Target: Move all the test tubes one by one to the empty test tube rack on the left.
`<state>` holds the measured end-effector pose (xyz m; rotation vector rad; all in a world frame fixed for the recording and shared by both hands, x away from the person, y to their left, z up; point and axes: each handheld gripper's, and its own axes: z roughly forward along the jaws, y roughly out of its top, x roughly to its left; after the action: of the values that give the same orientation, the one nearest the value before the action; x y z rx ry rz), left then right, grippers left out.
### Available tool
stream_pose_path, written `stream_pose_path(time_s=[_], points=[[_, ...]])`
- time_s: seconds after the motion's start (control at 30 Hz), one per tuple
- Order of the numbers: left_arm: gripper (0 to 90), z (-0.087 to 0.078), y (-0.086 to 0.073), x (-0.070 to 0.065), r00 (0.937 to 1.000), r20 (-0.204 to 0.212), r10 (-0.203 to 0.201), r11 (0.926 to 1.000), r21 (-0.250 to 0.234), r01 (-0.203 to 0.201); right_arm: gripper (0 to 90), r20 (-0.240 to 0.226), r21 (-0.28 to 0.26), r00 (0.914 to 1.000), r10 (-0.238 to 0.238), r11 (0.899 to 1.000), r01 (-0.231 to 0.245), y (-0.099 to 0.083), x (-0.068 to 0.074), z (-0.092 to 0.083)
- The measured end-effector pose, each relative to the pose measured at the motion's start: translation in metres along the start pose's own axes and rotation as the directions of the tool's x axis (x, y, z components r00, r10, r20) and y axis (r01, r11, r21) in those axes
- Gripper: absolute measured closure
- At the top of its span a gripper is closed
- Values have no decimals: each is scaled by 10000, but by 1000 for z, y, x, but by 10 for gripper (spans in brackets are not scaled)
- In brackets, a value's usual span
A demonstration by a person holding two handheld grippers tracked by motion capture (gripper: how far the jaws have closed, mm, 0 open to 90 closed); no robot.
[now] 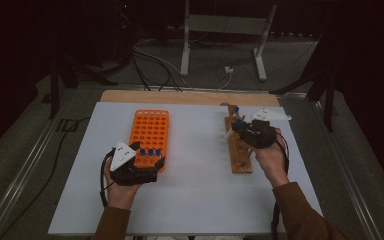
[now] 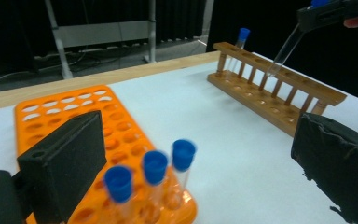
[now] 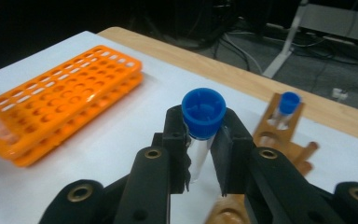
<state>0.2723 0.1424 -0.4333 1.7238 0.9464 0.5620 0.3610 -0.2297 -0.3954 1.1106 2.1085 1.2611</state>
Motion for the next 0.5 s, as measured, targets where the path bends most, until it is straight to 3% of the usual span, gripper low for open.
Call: stream_pose_path(time_s=[0.17,0.5], points=[[55,13,8,-12,9994,331,124,9997,223,-131,768,-479,84,9984,296,9995,-292,0,11,1],[102,37,15,-33,9942,1022,340,9965,726,-415,766,-1175,232,9929,-181,9995,210,5,41,2]])
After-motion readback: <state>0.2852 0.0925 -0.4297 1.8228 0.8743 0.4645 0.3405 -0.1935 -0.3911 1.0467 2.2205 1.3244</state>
